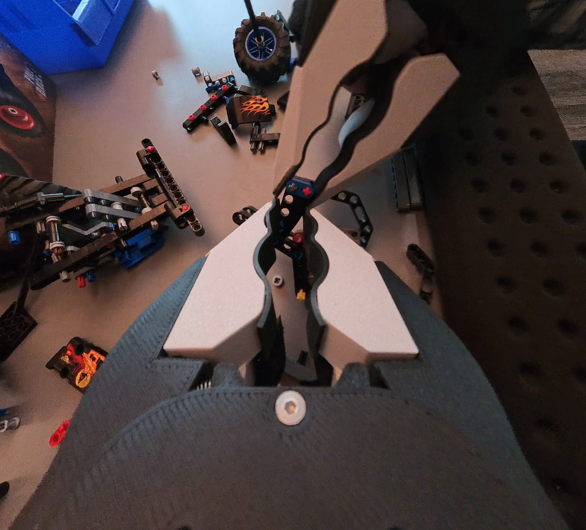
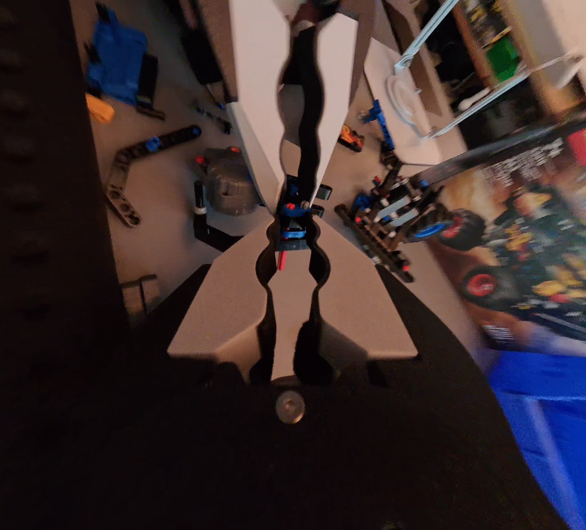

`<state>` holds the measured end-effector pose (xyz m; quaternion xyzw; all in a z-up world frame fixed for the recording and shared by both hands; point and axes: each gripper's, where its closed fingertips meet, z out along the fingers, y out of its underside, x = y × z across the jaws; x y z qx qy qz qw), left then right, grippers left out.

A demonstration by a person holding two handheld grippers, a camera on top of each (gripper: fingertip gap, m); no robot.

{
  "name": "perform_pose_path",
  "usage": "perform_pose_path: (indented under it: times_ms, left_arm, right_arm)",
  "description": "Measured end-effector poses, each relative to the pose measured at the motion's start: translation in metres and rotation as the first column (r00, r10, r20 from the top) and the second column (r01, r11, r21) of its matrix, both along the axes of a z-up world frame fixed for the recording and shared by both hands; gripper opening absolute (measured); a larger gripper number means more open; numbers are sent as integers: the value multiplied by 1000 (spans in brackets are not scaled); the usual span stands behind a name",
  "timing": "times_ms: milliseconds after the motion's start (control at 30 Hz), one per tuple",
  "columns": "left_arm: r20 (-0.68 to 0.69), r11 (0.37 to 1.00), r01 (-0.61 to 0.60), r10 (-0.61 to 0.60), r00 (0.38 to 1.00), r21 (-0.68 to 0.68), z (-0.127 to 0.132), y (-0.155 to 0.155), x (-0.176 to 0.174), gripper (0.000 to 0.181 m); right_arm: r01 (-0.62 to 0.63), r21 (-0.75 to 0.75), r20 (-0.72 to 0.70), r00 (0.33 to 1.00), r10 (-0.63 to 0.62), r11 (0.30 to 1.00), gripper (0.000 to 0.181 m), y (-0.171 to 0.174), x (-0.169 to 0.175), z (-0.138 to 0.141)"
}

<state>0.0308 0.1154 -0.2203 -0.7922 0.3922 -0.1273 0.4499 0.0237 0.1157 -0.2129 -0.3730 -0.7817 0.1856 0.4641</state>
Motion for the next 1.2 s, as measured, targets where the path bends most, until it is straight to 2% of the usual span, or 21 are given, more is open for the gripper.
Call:
perform_pose_path:
  times_ms: [100, 233, 300, 333, 467, 567, 633, 733, 867, 1000, 1067, 1133, 1167, 1200]
  left_arm:
    - [1, 1000, 20, -20, 1000, 3, 0, -2, 2, 14]
    - [11, 999, 48, -48, 999, 9, 1, -5, 5, 14]
    - [14, 999, 38, -38, 999, 37, 5, -2, 7, 15]
    - [-5, 998, 39, -38, 999, 43, 4, 1, 10, 15]
    - [4, 998, 42, -42, 999, 37, 5, 0, 11, 14]
    - [-6, 998, 40, -40, 999, 54, 6, 1, 11, 14]
    - [-6, 998, 31, -31, 1000, 61, 7, 2, 12, 14]
    - [-18, 997, 18, -17, 1000, 71, 7, 3, 12, 13]
    - [-25, 997, 13, -11, 1000, 72, 5, 4, 14, 13]
    - [-24, 998, -4, 6, 1000, 63, 4, 5, 13, 13]
    - [-24, 998, -7, 9, 1000, 65, 4, 6, 14, 13]
    - [-23, 998, 2, -1, 1000, 70, 4, 6, 18, 12]
    - [-24, 999, 7, -6, 1000, 31, -2, 5, 22, 15]
    - [-1, 999, 16, -16, 1000, 30, -1, 6, 23, 14]
  right_arm:
    - [-14, -252, 15, 1000, 18, 968, 10, -3, 2, 1]
    - [-36, -476, 33, 998, 59, 879, 9, -8, 5, 3]
    - [-105, -656, -61, 994, 86, 747, 10, -11, 4, 25]
    - [-113, -659, -74, 994, 86, 743, 11, -9, 3, 27]
    - [-108, -564, -79, 994, 77, 818, 11, -10, 5, 26]
    - [-115, -380, -106, 991, 81, 918, 11, -10, 6, 26]
    - [-110, -301, -117, 990, 78, 947, 11, -9, 7, 27]
    - [-101, -381, -109, 992, 63, 919, 10, -9, 5, 27]
    - [-98, -537, -94, 994, 56, 838, 11, -8, 5, 26]
    - [-76, -587, -79, 996, 35, 806, 11, -6, 1, 24]
    - [-66, -550, -83, 996, 24, 832, 10, -5, 0, 24]
    - [-77, -411, -110, 993, 34, 909, 10, -7, -1, 25]
    - [-90, -333, -120, 991, 53, 939, 0, -9, -3, 25]
    - [-95, -276, -126, 990, 62, 957, 0, -10, -4, 25]
